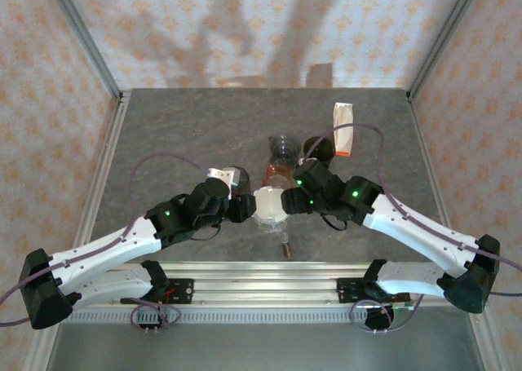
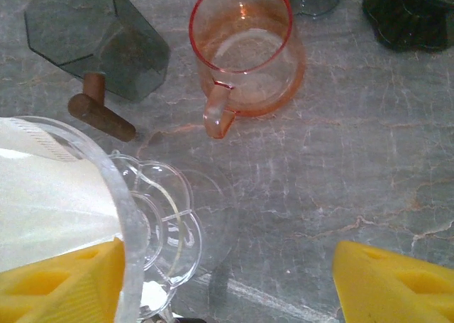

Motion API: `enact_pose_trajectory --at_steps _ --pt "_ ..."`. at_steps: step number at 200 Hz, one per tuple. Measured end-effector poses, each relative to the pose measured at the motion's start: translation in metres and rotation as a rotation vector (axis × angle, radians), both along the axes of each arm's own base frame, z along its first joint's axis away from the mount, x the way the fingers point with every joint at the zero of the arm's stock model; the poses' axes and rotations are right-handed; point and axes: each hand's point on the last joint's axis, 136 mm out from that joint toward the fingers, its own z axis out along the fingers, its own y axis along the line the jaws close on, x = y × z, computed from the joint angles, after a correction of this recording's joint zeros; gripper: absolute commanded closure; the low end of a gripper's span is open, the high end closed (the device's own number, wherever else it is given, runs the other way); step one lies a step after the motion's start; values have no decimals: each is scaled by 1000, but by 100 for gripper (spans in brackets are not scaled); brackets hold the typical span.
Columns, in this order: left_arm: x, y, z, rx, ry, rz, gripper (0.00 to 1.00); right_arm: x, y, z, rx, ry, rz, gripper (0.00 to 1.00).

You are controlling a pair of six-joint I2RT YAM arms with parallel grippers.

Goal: Place the coffee filter in the dripper

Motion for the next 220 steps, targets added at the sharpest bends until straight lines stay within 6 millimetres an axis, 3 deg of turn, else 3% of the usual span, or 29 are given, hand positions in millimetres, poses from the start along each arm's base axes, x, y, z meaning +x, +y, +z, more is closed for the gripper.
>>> enact_pose_trajectory --at_steps 99,144,220 --pt "0 -1 1 -5 -4 -2 61 2 0 1 11 0 9 23" --pt "0 -1 1 -5 -4 -2 61 1 21 18 64 -4 90 23" --pt "0 -1 1 -4 -3 -1 60 -22 44 1 39 59 211 25"
